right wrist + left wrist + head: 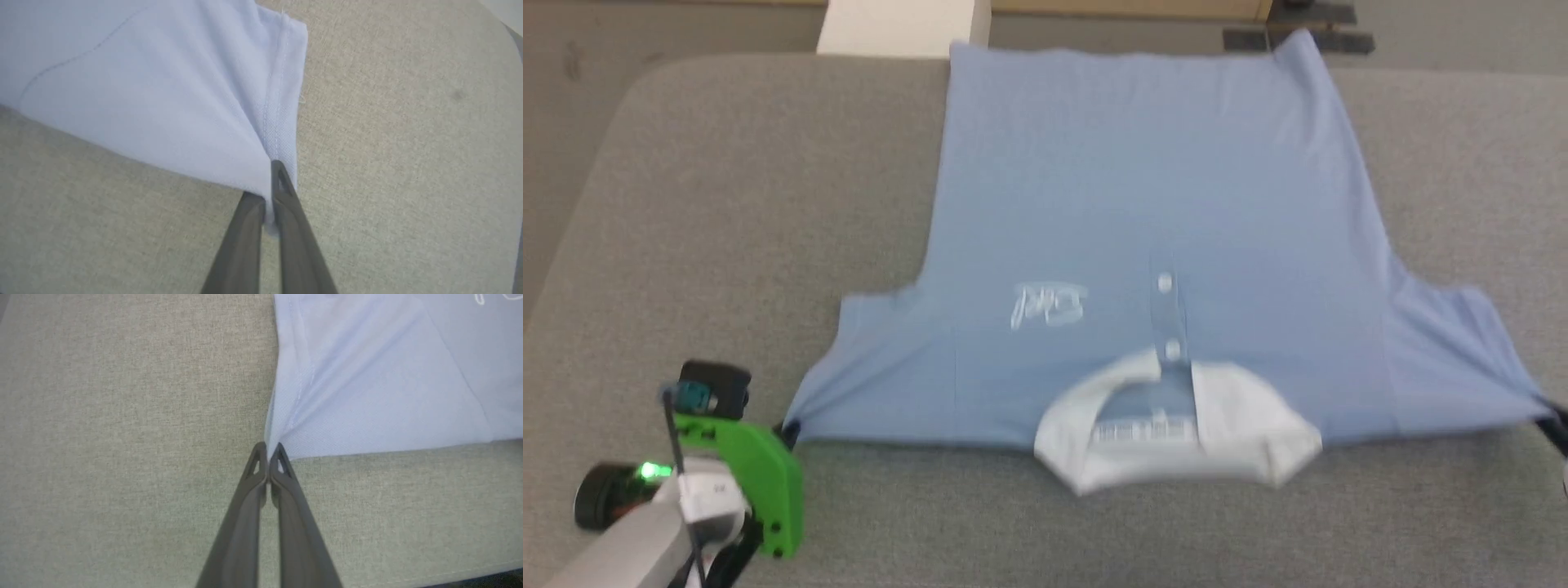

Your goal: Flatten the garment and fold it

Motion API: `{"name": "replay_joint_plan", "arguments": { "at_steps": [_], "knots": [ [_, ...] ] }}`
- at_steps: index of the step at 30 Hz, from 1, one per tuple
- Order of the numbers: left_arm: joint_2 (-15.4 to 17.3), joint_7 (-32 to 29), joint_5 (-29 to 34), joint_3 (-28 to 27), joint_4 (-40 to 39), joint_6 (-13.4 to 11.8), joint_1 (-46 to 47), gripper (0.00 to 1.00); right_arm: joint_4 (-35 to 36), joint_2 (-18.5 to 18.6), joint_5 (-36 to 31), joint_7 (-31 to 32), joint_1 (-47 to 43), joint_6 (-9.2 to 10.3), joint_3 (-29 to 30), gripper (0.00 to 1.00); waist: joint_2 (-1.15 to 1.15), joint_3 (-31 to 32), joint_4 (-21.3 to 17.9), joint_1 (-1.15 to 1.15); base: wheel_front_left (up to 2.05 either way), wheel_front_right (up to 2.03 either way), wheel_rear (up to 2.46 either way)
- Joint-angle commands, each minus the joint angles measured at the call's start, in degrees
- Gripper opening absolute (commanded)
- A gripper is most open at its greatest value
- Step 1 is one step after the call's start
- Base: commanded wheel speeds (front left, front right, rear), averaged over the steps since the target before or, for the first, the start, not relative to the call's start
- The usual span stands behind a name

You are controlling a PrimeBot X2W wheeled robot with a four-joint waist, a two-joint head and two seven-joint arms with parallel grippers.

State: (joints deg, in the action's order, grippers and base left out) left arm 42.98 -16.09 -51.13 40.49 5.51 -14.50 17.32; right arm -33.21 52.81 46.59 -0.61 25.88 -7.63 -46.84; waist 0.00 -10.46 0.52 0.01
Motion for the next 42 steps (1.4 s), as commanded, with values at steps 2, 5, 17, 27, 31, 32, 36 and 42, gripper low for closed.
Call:
{"name": "replay_joint_plan", "arguments": {
  "at_steps": [2,5,17,27,31,32,36,42],
  "knots": [
    [3.9,-0.9,-2.2,-0.6,-2.6,-1.9,-5.9,0.00,4.0,3.6,3.0,5.1,-7.9,0.14,2.7,0.00,0.00,5.0,-0.1,-0.01,0.00,0.00,0.00],
    [5.2,-2.1,-3.8,0.0,-5.2,-2.3,-9.6,0.00,7.3,5.2,4.4,9.5,-12.8,0.14,4.7,0.00,0.00,5.6,-0.1,-0.01,0.00,0.00,0.00],
    [2.7,-2.8,-3.0,2.5,-9.8,-4.2,-11.1,0.00,14.1,4.2,2.2,19.1,-23.8,0.14,17.1,0.00,0.00,2.9,1.9,-0.01,0.00,0.00,0.00],
    [3.2,-5.6,-0.4,4.1,-16.9,-3.2,-7.0,0.00,26.4,4.3,4.9,27.4,-23.6,0.14,32.7,1.00,0.00,-1.2,4.9,-0.01,0.00,0.00,0.00],
    [3.8,-6.9,0.6,4.1,-22.5,-4.4,-5.9,0.00,31.6,3.9,4.2,32.9,-19.4,0.14,39.0,1.00,0.00,-5.5,6.6,-0.01,0.00,0.00,0.00],
    [4.0,-7.1,1.0,4.1,-23.8,-4.7,-5.7,0.00,32.5,3.7,3.6,34.5,-18.0,0.14,40.1,1.00,0.00,-6.7,7.1,-0.01,0.00,0.00,0.00],
    [4.4,-7.4,2.9,3.8,-29.2,-5.9,-4.2,0.00,33.9,0.7,1.6,42.4,-9.1,0.14,44.0,1.00,0.00,-12.4,9.6,-0.01,0.00,0.00,0.00],
    [3.8,-6.6,6.4,4.1,-34.2,-6.6,-1.9,0.00,30.0,-0.9,-3.8,55.1,6.8,0.14,44.7,1.00,0.00,-20.5,14.6,-0.01,0.00,0.00,0.00]
  ]
}}
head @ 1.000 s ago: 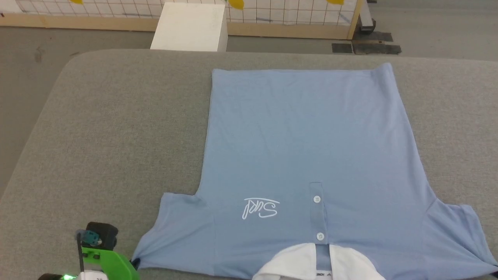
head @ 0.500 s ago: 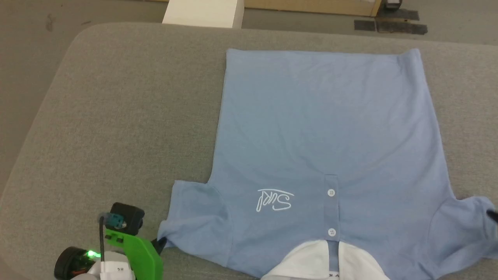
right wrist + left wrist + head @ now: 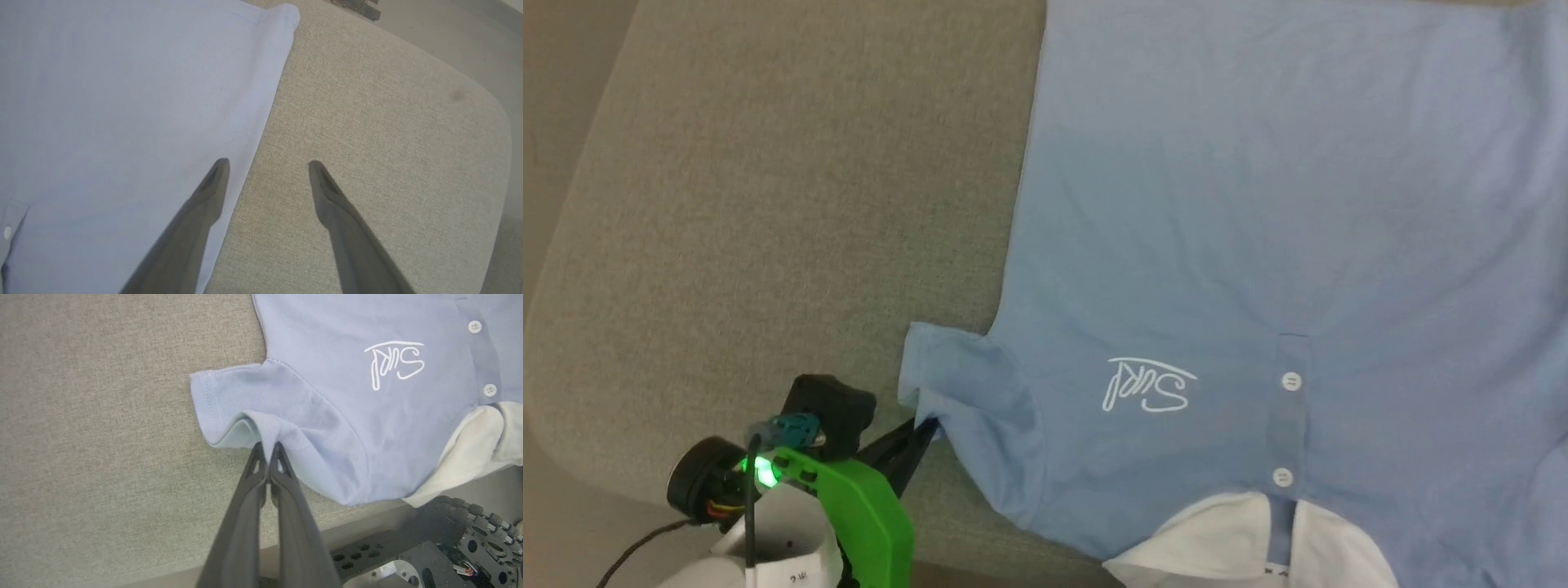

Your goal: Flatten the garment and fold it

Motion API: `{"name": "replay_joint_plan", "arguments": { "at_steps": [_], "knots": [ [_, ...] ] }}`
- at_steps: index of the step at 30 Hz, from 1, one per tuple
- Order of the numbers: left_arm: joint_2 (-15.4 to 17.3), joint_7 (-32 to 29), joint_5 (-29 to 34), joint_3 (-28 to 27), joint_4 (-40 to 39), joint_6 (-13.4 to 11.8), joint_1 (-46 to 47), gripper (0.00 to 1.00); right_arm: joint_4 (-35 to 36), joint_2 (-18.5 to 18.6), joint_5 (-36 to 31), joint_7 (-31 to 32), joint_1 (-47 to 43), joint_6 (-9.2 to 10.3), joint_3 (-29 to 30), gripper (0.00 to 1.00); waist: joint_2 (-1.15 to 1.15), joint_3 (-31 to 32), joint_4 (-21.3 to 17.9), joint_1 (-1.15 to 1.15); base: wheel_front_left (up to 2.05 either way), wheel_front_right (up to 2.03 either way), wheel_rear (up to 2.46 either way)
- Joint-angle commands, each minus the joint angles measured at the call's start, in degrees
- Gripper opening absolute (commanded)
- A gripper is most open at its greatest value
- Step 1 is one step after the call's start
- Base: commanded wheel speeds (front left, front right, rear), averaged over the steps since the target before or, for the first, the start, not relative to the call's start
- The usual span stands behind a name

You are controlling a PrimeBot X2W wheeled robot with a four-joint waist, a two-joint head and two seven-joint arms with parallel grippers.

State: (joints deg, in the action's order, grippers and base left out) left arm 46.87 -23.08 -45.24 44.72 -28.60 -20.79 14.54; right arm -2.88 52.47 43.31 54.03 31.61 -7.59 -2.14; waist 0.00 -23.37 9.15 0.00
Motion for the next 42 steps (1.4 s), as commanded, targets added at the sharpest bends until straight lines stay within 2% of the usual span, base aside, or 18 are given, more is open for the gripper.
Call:
{"name": "replay_joint_plan", "arguments": {
  "at_steps": [1,6,12,18,24,25,26,27,35,42],
  "knots": [
    [-0.4,0.6,0.9,-0.1,-0.5,-0.4,1.1,0.00,-1.2,-0.7,-1.4,2.0,3.3,0.10,0.0,1.00,0.00,-8.6,6.7,0.00,0.00,0.00,0.00],
    [-2.4,2.0,2.6,0.5,-1.7,-0.5,2.5,0.00,-6.9,-1.5,-7.0,9.0,14.7,0.10,0.6,1.00,0.00,-13.3,10.1,0.00,0.00,0.00,0.00],
    [-4.6,3.7,4.0,1.1,-1.4,0.0,3.7,0.00,-13.0,-2.2,-13.4,12.7,24.5,0.10,1.2,1.00,0.00,-16.9,13.1,0.00,0.00,0.00,0.00],
    [-6.1,4.7,4.4,1.3,-1.0,0.4,4.6,0.00,-16.9,-1.8,-17.9,13.3,28.9,0.10,1.5,1.00,0.00,-19.0,15.0,0.00,0.00,0.00,0.00],
    [-6.9,5.4,4.5,1.5,-0.2,0.4,4.5,0.00,-18.9,-1.7,-18.9,13.3,28.5,0.10,0.7,1.00,0.00,-19.8,15.2,0.00,0.00,0.00,0.00],
    [-7.0,5.4,4.5,1.6,-0.1,0.4,4.5,0.00,-19.0,-1.6,-18.8,13.4,28.1,0.10,0.4,0.96,0.00,-19.8,15.2,0.00,0.00,0.00,0.00],
    [-7.0,5.5,4.4,1.6,0.1,0.4,4.5,0.00,-19.0,-1.4,-18.7,13.5,27.5,0.10,0.1,0.26,0.00,-19.8,15.1,0.00,0.00,0.00,0.00],
    [-7.1,5.5,4.4,1.6,0.2,0.4,4.5,0.00,-19.1,-1.2,-18.5,13.5,27.1,0.10,-0.2,0.00,0.00,-19.7,15.0,0.00,0.00,0.00,0.00],
    [-6.9,4.8,4.1,1.4,1.1,0.1,4.9,0.00,-18.9,-0.2,-17.1,11.3,24.1,0.10,-1.0,0.00,0.00,-17.5,13.2,0.00,0.00,0.00,0.00],
    [-6.3,2.7,4.4,2.1,3.1,-0.4,5.4,0.00,-19.8,-0.1,-14.5,5.4,17.5,0.10,-4.8,0.00,0.00,-9.9,8.9,0.00,0.00,0.00,0.00]
  ]
}}
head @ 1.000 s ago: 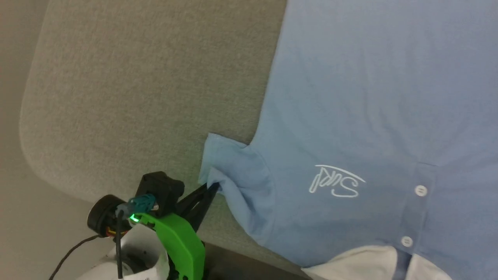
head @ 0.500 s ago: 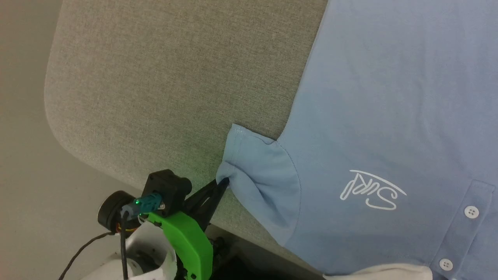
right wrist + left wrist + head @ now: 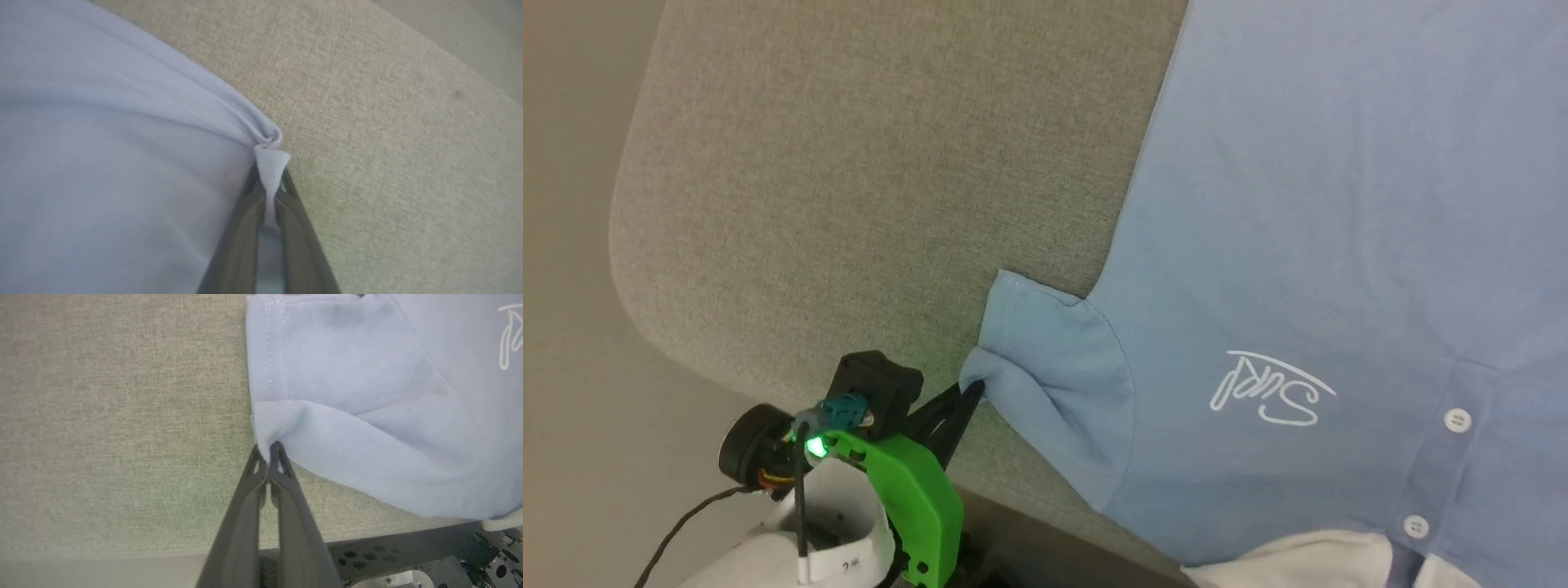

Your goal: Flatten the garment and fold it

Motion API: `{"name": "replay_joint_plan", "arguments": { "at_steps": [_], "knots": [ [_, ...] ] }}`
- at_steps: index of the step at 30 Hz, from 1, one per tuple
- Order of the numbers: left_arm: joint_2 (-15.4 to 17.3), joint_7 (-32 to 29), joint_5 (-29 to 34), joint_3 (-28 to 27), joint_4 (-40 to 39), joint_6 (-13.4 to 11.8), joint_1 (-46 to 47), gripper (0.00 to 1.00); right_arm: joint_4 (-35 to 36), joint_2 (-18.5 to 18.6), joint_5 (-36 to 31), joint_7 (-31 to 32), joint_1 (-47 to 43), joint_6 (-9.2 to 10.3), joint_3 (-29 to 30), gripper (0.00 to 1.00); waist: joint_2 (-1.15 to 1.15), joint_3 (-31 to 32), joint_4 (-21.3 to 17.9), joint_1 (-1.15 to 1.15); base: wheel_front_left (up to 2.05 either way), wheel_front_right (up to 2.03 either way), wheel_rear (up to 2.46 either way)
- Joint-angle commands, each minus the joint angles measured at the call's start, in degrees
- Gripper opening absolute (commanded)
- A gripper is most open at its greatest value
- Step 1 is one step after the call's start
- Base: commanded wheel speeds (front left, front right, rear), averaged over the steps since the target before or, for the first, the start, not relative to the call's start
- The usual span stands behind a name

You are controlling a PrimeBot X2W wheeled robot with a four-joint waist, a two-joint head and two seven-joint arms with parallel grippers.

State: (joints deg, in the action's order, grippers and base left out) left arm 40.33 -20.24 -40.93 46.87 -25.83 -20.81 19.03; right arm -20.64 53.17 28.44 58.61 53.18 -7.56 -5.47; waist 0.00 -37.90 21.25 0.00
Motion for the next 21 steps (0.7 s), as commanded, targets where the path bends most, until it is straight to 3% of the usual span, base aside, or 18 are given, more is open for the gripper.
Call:
{"name": "replay_joint_plan", "arguments": {
  "at_steps": [1,11,21],
  "knots": [
    [0.3,-0.5,0.0,0.0,0.6,-0.5,0.9,0.00,-2.1,-0.6,1.0,0.0,-5.4,0.08,-2.3,0.00,0.00,5.8,-3.8,0.00,0.00,0.00,0.00],
    [0.2,-2.8,-2.9,0.2,4.0,-2.3,-1.6,0.00,-2.7,1.6,8.0,-9.7,-22.2,0.08,-7.7,0.00,0.00,17.6,-11.9,0.00,0.00,0.00,0.00],
    [0.1,-1.9,-5.4,-1.2,7.1,-3.5,-3.9,0.00,-0.7,1.8,11.3,-11.4,-40.0,0.08,-4.5,0.00,0.00,23.1,-16.8,0.00,0.00,0.00,0.00]
  ]
}}
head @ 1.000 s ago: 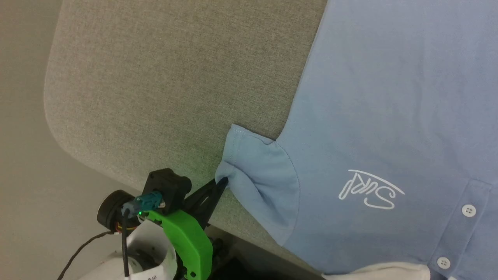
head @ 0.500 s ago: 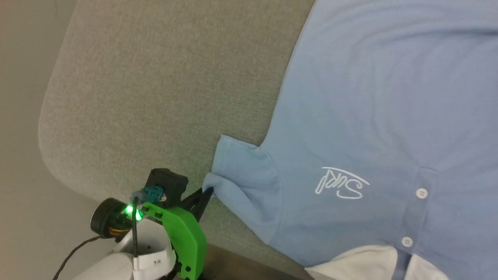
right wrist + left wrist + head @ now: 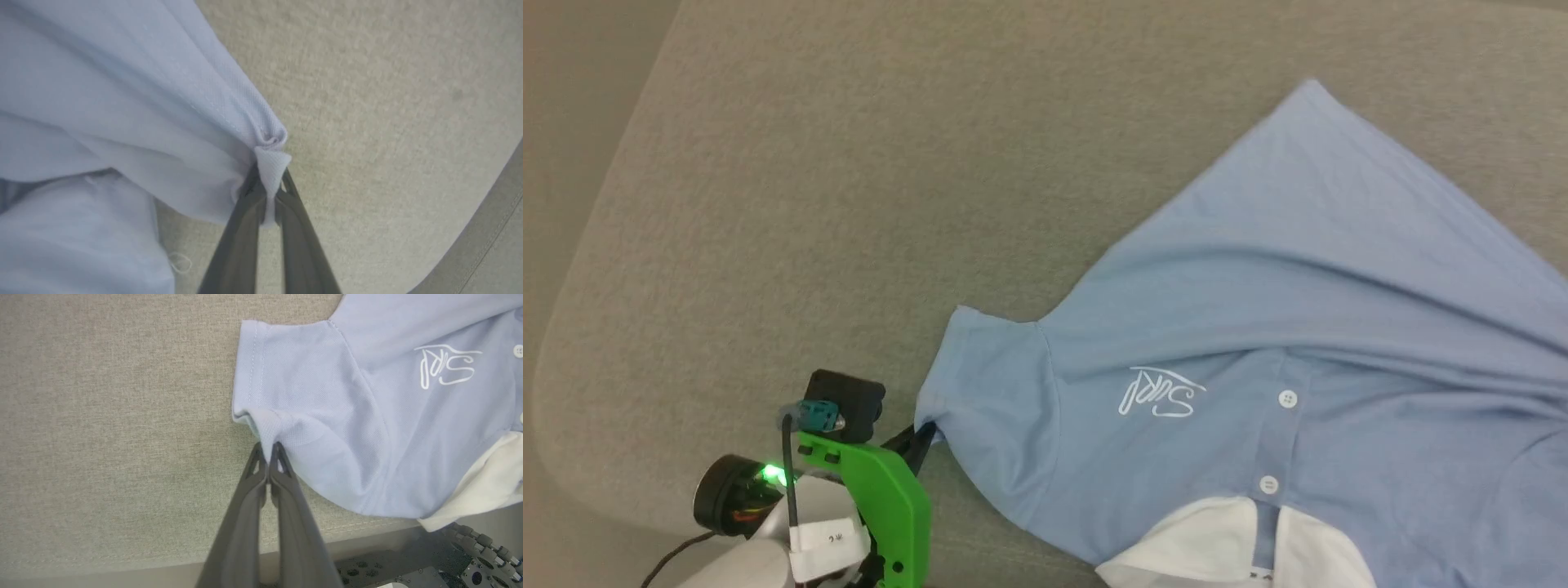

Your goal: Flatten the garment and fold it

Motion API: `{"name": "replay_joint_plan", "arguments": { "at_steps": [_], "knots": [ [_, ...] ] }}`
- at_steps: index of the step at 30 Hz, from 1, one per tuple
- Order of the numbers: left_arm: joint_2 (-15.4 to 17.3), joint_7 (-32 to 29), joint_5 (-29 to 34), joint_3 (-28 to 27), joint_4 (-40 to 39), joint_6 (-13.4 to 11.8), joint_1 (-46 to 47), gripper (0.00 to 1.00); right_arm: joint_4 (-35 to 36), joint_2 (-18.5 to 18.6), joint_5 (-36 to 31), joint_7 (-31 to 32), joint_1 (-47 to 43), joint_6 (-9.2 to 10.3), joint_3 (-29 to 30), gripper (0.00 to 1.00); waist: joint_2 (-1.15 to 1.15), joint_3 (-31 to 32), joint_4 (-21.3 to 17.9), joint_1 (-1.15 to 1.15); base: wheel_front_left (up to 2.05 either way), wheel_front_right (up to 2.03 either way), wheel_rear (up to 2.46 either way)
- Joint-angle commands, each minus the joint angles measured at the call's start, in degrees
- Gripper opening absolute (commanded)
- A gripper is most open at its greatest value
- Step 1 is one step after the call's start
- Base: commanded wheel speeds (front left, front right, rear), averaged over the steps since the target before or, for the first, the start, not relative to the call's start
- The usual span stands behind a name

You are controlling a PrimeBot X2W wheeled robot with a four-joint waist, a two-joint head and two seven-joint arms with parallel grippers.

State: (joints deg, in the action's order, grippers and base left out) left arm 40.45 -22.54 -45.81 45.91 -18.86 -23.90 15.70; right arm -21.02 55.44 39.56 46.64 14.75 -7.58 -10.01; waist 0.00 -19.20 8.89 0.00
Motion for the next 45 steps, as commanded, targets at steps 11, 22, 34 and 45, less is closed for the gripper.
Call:
{"name": "replay_joint_plan", "arguments": {
  "at_steps": [11,22,34,45],
  "knots": [
    [-0.9,1.5,-1.2,-0.5,2.4,-0.8,-1.4,0.00,6.0,-5.0,-3.5,4.2,-18.9,0.09,8.5,0.00,0.00,6.0,-5.6,0.00,0.00,0.00,0.00],
    [-2.3,1.5,-1.1,0.0,3.5,-0.7,-0.4,0.00,14.0,-9.8,-6.8,7.2,-23.2,0.09,14.8,1.00,0.00,6.1,-4.9,0.00,0.00,0.00,0.00],
    [-2.7,1.4,1.0,0.1,0.5,-0.4,3.2,0.00,30.0,-4.8,-0.2,11.4,-9.6,0.09,15.8,1.00,0.00,1.2,-0.7,0.00,0.00,0.00,0.00],
    [-5.8,2.1,4.5,1.4,-2.9,0.0,8.1,0.00,25.5,-7.2,-4.8,19.0,15.1,0.09,4.7,1.00,0.00,-8.9,7.3,0.00,0.00,0.00,0.00]
  ]
}}
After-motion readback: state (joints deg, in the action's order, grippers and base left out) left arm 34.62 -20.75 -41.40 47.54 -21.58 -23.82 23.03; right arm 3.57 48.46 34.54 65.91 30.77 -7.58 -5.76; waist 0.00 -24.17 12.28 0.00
